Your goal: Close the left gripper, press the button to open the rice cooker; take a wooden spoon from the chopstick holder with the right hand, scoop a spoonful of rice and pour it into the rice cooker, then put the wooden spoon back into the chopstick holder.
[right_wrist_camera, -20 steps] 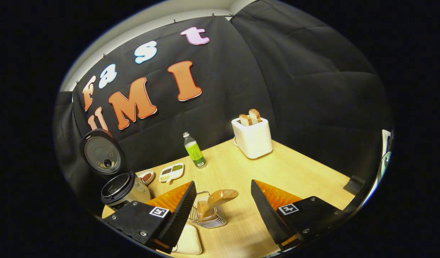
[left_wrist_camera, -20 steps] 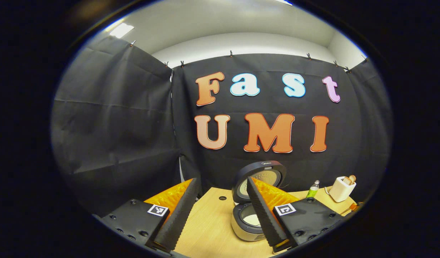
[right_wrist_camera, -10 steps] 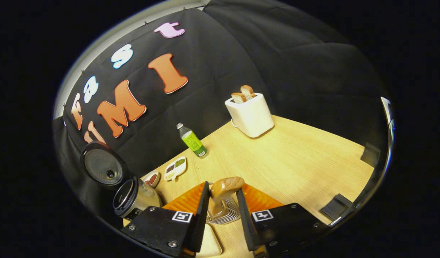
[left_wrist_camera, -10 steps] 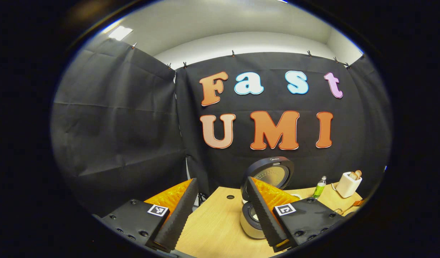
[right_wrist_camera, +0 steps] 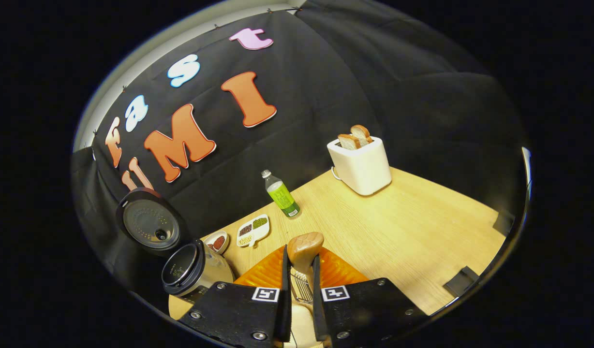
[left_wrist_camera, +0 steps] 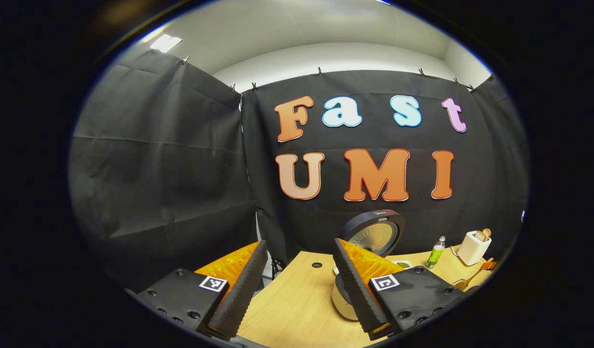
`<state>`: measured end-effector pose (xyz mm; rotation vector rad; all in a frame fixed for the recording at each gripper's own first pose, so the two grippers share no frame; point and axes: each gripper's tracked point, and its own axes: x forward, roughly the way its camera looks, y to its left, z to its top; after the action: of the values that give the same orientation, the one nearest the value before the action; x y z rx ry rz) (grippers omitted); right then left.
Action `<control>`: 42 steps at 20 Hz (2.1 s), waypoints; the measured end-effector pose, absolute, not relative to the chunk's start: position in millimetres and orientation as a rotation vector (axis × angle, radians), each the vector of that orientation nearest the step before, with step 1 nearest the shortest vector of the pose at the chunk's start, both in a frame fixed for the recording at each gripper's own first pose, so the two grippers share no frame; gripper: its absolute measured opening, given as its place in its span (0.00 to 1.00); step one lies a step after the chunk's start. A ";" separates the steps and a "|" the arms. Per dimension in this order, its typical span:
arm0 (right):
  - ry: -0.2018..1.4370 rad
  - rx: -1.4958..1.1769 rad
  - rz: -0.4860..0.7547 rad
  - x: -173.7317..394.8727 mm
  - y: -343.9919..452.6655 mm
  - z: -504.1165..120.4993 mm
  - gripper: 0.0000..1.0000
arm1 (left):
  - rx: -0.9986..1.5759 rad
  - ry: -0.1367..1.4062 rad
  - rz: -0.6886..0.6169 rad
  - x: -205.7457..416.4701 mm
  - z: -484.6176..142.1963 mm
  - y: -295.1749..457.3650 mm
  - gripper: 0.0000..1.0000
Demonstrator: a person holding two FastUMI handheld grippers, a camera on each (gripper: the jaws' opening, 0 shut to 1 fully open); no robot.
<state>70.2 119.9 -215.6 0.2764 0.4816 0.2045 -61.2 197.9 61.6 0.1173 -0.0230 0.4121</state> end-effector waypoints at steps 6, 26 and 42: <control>0.392 0.124 0.240 35.4 140.2 -158.7 0.13 | 0.103 -0.035 0.376 -61.9 64.0 208.6 0.89; 0.397 -0.011 0.297 -28.8 207.2 -200.5 0.13 | 0.121 0.025 0.307 -56.8 39.4 240.0 0.89; 0.641 0.479 0.321 -60.5 252.3 -279.7 0.13 | 0.095 0.053 0.313 -63.3 22.8 249.3 0.95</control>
<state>-60.5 252.3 -279.7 0.4793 0.6406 0.3207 -63.3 249.3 22.8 0.0953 0.0526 0.3126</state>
